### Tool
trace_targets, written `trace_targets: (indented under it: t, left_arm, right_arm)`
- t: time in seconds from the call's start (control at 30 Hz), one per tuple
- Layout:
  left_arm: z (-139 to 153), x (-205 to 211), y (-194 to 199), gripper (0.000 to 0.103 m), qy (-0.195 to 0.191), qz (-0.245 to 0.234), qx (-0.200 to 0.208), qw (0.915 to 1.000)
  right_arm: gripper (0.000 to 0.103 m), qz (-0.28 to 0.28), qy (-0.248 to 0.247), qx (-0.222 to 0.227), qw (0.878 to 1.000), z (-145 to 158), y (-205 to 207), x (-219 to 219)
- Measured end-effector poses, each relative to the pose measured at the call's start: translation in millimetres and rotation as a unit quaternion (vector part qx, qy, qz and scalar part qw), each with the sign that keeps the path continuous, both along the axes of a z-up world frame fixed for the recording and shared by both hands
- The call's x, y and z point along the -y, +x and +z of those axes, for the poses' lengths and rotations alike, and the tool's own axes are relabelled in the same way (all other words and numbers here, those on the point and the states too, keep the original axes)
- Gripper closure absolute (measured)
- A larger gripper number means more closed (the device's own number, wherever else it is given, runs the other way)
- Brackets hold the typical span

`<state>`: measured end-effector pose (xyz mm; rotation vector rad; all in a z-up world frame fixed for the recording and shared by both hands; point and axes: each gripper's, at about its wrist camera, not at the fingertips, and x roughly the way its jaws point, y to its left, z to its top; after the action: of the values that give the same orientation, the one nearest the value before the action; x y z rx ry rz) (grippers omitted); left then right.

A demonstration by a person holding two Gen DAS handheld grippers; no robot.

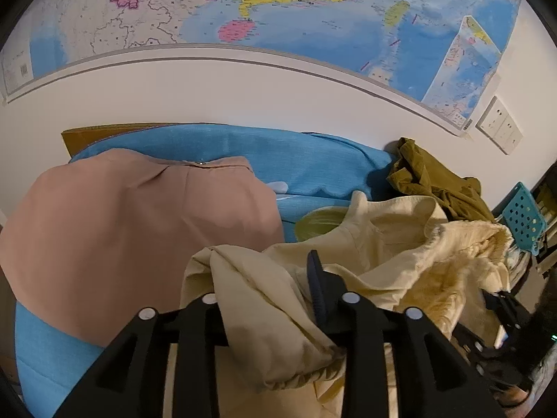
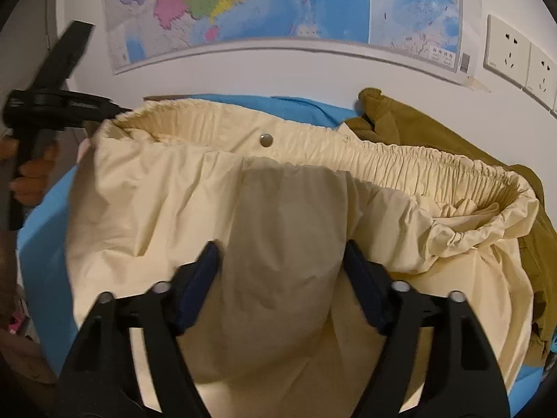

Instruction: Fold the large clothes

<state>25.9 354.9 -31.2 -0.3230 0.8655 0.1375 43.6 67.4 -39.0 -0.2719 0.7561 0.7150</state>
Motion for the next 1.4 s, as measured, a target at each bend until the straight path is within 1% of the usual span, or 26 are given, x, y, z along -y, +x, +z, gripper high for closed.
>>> trace_targets:
  t: [0.03,0.07,0.13,0.2,0.33,0.37,0.4,0.43,0.5,0.53,0.57,0.63,0.67,0.73,0.77,0.8,0.83,0.87,0.93,1.0,1.03,1.07,1.13,1.23,1.33,1.4]
  left_arm:
    - [1.1,0.9,-2.5,0.069,-0.001,-0.003,0.003,1.0]
    - [3.8,1.3,-6.9,0.068,-0.002,-0.011,0.01,0.9999]
    - [8.0,1.8,-15.3,0.061,-0.008,-0.022,0.022,0.9995]
    - [15.2,-0.4,-31.5,0.056,-0.02,-0.031,0.04,0.9985]
    - [28.0,-7.4,-65.0,0.047,-0.027,-0.036,0.077,0.996]
    - [29.5,-11.1,-71.2,0.041,-0.025,-0.03,0.084,0.9957]
    - [30.8,-14.0,-76.0,0.023,-0.013,-0.014,0.09,0.9957]
    - [32.7,-20.5,-84.2,0.02,0.01,0.017,0.103,0.9945]
    - [31.2,-31.9,-92.4,0.02,0.006,0.025,0.109,0.9937]
    - [27.1,-37.8,-95.3,0.02,-0.009,0.02,0.106,0.9941]
    - [23.4,-38.7,-95.3,0.02,-0.011,0.013,0.1,0.9948]
    - [7.1,-35.2,-90.8,0.02,0.019,0.013,0.072,0.9972]
    - [-1.4,-34.9,-87.7,0.02,0.021,0.007,0.058,0.9981]
    - [-24.0,-35.8,-79.7,0.02,0.005,-0.005,0.025,0.9997]
    - [-36.4,-35.7,-76.3,0.02,-0.001,-0.009,0.012,0.9999]
    - [-42.7,-36.4,-75.9,0.019,-0.002,-0.008,0.008,0.9999]
    - [-48.4,-37.9,-78.2,0.017,-0.004,-0.005,0.013,0.9999]
    - [-49.8,-39.3,-81.5,0.017,-0.007,-0.005,0.017,0.9998]
    - [-49.4,-42.1,-89.9,0.016,-0.011,-0.01,0.028,0.9995]
    - [-48.0,-41.7,-100.5,0.014,0.001,-0.019,0.039,0.9991]
    - [-49.0,-41.0,-103.9,0.011,0.003,-0.024,0.041,0.9989]
    - [-51.5,-41.3,-108.3,0.009,0.003,-0.03,0.042,0.9987]
    - [-59.2,-43.8,-112.8,0.007,-0.006,-0.031,0.04,0.9987]
    - [-72.1,-47.1,-115.7,0.007,-0.041,-0.032,0.043,0.9977]
    - [-80.2,-40.6,-112.4,0.007,-0.058,-0.057,0.051,0.9954]
    - [-85.3,-34.7,-106.8,0.007,-0.058,-0.065,0.045,0.9952]
  right_arm:
    - [0.065,0.0,0.001,-0.002,1.0,-1.9,2.7,-1.3]
    - [0.071,0.002,0.002,-0.005,1.0,-3.4,5.8,-2.8]
    - [0.089,0.003,0.019,-0.008,1.0,-1.6,9.7,-1.5]
    - [0.097,0.002,0.038,0.002,0.999,7.6,11.5,1.8]
    - [0.098,-0.005,0.069,0.024,0.997,25.1,14.4,6.2]
    - [0.098,-0.008,0.07,0.023,0.997,24.1,17.8,4.9]
    - [0.099,-0.016,0.07,0.021,0.997,21.3,22.1,3.7]
    - [0.099,-0.022,0.073,0.014,0.997,17.6,27.0,3.3]
    - [0.099,-0.033,0.089,-0.01,0.995,9.8,37.1,5.4]
    - [0.099,-0.036,0.089,-0.013,0.995,7.1,39.7,5.1]
    - [0.099,-0.038,0.084,-0.009,0.996,4.9,41.7,3.8]
    - [0.099,-0.042,0.075,-0.016,0.996,-3.4,48.3,-2.9]
    - [0.098,-0.039,0.063,-0.024,0.997,-9.2,52.2,-7.9]
    - [0.092,-0.044,0.045,-0.027,0.998,-17.4,55.8,-12.3]
    - [0.091,-0.043,0.05,-0.033,0.997,-18.1,56.5,-10.1]
    - [0.083,-0.04,0.062,-0.04,0.996,-15.0,55.8,-4.5]
    - [0.071,-0.041,0.07,-0.041,0.996,-10.6,53.7,2.2]
    - [0.067,-0.035,0.086,-0.033,0.995,-2.0,47.0,14.3]
    - [0.042,-0.018,0.121,-0.019,0.992,15.9,27.9,46.7]
    - [0.037,-0.024,0.135,0.001,0.991,27.2,7.2,84.4]
    - [0.029,-0.034,0.137,0.006,0.99,29.1,1.0,100.6]
    - [0.025,-0.062,0.139,0.012,0.988,29.1,-7.9,128.4]
    - [0.021,-0.104,0.139,0.005,0.985,22.4,-15.7,168.0]
    - [0.017,-0.155,0.15,-0.047,0.975,-3.5,-19.5,218.9]
    - [0.017,-0.169,0.153,-0.093,0.969,-31.0,-14.3,236.7]
    - [0.017,-0.151,0.17,-0.117,0.967,-44.7,-6.3,234.4]
